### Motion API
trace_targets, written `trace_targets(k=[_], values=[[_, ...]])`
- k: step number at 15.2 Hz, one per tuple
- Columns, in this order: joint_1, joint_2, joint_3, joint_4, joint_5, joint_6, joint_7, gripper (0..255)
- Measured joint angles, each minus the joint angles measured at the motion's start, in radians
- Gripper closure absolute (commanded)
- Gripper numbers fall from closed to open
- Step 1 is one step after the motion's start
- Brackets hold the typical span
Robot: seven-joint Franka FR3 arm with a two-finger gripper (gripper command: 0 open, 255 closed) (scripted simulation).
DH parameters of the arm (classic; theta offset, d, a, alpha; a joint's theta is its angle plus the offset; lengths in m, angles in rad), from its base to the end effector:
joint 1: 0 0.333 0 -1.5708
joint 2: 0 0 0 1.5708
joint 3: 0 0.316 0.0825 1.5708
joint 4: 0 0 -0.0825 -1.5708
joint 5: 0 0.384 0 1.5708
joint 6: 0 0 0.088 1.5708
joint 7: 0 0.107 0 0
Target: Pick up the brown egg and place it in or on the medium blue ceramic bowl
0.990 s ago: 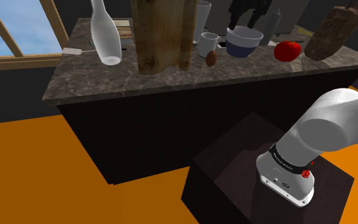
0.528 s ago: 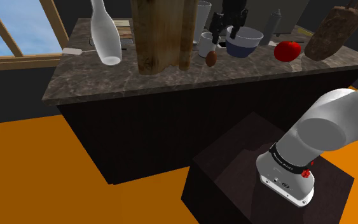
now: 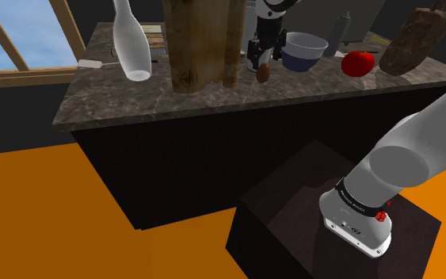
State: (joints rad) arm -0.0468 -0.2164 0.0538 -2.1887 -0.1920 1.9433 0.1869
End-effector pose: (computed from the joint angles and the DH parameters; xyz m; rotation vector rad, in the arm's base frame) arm 0.4839 -0.0085 0.4768 2.9459 -0.1601 -0.0167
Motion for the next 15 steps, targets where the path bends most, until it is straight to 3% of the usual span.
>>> trace_targets(k=[6, 13, 14, 15], values=[[-0.008, 0.030, -0.007, -0.056, -0.017, 0.082, 0.006, 0], [-0.009, 0.035, -0.009, -0.067, -0.019, 0.099, 0.007, 0], [-0.009, 0.035, -0.009, -0.067, -0.019, 0.099, 0.007, 255], [-0.009, 0.035, -0.009, -0.067, -0.019, 0.099, 0.007, 255]])
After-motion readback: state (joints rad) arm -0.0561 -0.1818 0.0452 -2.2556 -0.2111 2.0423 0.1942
